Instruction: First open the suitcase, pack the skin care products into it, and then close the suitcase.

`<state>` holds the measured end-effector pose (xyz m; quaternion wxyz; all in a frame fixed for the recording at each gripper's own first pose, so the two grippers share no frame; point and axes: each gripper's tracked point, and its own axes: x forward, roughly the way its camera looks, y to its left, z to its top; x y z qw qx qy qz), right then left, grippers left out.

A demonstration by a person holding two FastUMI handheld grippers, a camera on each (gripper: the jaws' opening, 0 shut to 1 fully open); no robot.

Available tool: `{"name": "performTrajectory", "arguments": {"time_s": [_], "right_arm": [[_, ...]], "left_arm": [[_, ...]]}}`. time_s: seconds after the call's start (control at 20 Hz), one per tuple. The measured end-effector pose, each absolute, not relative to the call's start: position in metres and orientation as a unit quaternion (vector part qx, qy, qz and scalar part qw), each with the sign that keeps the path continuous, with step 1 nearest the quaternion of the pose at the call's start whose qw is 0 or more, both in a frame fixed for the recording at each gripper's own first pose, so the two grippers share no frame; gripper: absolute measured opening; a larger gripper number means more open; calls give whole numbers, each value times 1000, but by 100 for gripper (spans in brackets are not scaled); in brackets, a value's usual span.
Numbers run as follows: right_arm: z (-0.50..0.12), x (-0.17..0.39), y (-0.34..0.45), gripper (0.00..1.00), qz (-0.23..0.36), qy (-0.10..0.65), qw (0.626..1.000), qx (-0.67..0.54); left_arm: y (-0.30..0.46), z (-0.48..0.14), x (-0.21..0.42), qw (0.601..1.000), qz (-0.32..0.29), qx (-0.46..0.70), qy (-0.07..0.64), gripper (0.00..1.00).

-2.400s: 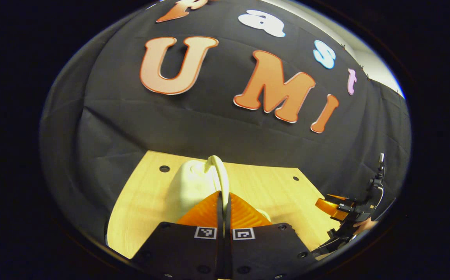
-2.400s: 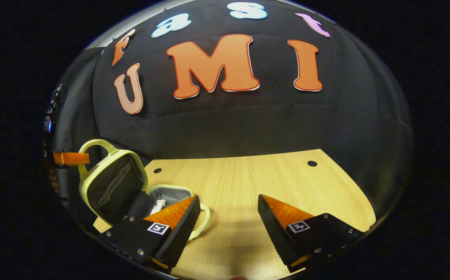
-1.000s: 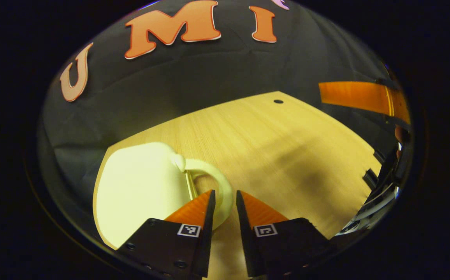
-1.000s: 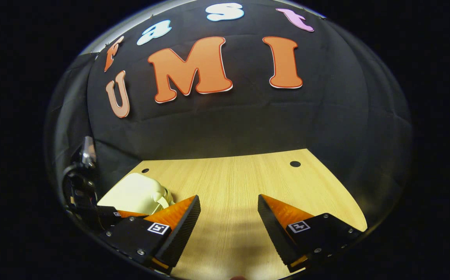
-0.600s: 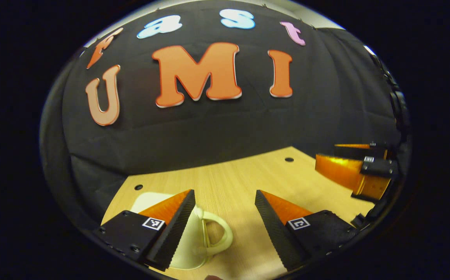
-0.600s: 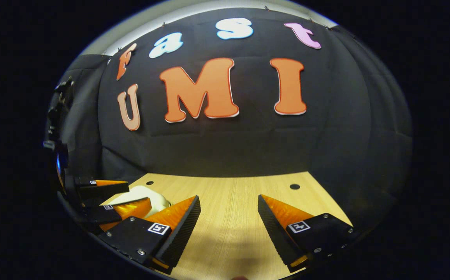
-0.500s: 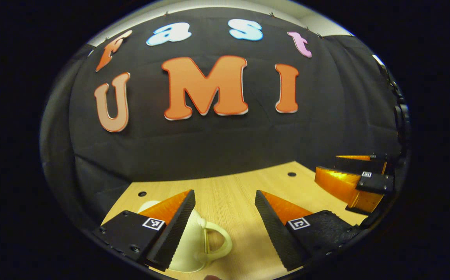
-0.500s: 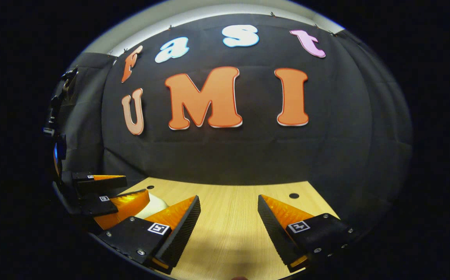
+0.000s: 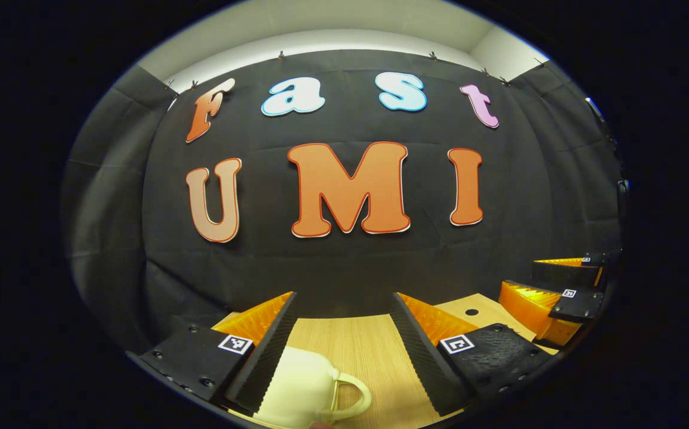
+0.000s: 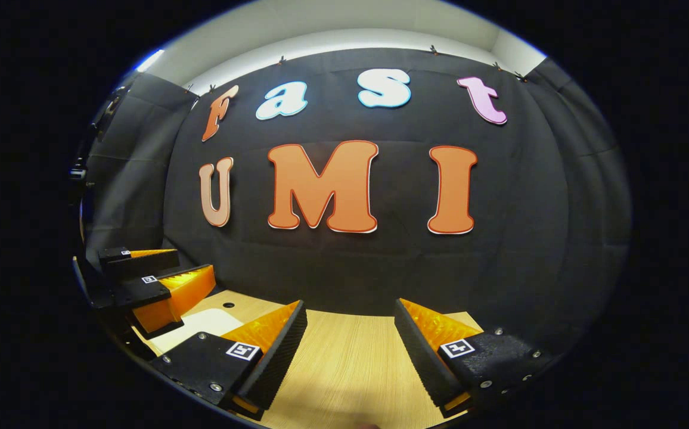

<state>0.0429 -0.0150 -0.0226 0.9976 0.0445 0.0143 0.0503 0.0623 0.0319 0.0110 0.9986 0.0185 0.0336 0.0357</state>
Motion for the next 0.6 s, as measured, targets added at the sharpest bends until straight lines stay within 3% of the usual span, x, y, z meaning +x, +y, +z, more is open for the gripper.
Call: {"name": "performTrajectory", "arguments": {"time_s": [0.6], "right_arm": [[-3,-1,6,95,19,-12,1000,6]], "left_arm": [[54,16,26,998,24,35,38,98]]}}
